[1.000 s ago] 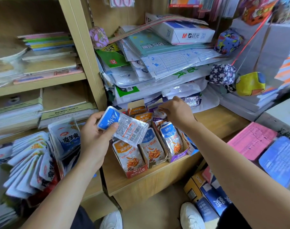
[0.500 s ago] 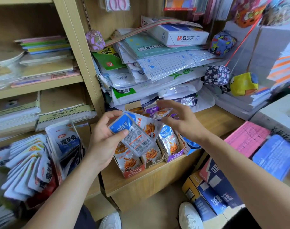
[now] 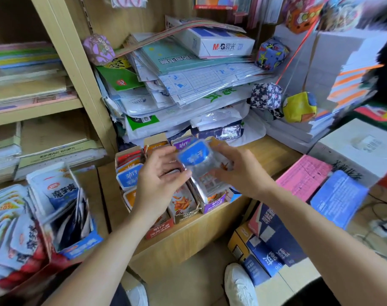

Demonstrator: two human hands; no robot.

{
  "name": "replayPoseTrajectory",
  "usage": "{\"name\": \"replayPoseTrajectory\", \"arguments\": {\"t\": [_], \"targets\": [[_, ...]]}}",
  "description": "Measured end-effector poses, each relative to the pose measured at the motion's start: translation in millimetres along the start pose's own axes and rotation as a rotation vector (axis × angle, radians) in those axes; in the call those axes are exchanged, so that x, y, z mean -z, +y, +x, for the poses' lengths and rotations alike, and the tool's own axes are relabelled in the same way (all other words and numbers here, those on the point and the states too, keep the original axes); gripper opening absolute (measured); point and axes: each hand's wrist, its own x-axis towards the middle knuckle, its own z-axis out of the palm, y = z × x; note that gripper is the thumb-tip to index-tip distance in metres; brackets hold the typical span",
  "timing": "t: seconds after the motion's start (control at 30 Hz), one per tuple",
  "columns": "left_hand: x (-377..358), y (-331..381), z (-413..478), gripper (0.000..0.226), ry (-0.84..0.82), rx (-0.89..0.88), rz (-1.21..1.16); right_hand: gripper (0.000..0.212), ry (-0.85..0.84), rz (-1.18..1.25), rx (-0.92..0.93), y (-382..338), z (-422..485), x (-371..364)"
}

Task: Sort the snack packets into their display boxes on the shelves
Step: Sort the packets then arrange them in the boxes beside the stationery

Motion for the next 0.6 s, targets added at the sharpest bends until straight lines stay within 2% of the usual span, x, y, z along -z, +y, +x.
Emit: {"name": "replayPoseTrajectory", "arguments": {"t": [0.13, 0.27, 0.4, 0.5, 0.6], "targets": [[-4, -10, 3, 0.041, 0.026, -0.087, 0.278, 0.056, 0.281, -0.007, -0.149, 34, 4, 36], [-7, -19, 7, 0.035, -0.011, -0.256, 0.635, 0.048, 0.423, -0.144, -0.224, 67, 8, 50], [-13, -24, 24, 0.04, -0.091, -0.422, 1.006, 0.043, 0.388, -0.241, -0.24, 80, 14, 49], [-23, -36, 34, 0.055, -0.151, -0.381, 1.233, 0.044, 0.28, -0.296, -0.225, 83, 16, 44], [-28, -53, 30, 0.071, -0.207, -0.33, 1.395, 0.047, 0.246, -0.333, -0.197, 82, 18, 41]]}}
